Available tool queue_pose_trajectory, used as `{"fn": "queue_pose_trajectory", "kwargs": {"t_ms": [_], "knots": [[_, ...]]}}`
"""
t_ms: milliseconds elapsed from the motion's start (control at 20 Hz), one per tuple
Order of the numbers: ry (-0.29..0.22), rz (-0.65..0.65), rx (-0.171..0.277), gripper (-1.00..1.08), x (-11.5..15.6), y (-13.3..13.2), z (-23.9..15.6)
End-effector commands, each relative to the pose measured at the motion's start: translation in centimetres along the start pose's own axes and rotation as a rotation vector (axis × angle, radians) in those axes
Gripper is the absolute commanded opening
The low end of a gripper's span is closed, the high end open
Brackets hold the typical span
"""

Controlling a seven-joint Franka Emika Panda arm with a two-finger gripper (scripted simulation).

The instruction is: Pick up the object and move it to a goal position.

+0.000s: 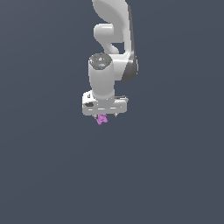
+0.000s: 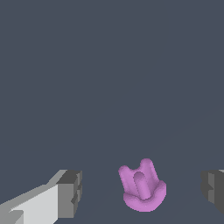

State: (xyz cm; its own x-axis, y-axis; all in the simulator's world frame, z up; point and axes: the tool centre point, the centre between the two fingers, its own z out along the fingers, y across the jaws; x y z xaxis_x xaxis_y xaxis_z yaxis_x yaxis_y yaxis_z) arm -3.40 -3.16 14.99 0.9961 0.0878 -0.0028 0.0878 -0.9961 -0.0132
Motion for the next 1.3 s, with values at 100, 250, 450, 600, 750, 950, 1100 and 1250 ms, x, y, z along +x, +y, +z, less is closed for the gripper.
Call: {"fn": "queue_pose_trajectory", "kwargs": {"t_ms": [100,250,450,600,750,950,1100,1250], "knots": [[0.000,-0.090,-0.005,1.00,-2.0,1.0,1.9],[0.001,-0.154,-0.007,1.00,-3.5,1.7,3.1],[0.001,-0.226,-0.010,1.00,-5.3,2.3,4.4],[0.001,-0.269,-0.012,1.00,-6.4,2.6,5.2],[0.001,-0.301,-0.013,1.00,-7.2,2.9,5.7],[0.001,-0.328,-0.013,1.00,-7.9,3.0,6.1],[0.001,-0.337,-0.014,1.00,-8.1,3.1,6.3],[0.000,-0.333,-0.013,1.00,-8.1,3.1,6.3]]}}
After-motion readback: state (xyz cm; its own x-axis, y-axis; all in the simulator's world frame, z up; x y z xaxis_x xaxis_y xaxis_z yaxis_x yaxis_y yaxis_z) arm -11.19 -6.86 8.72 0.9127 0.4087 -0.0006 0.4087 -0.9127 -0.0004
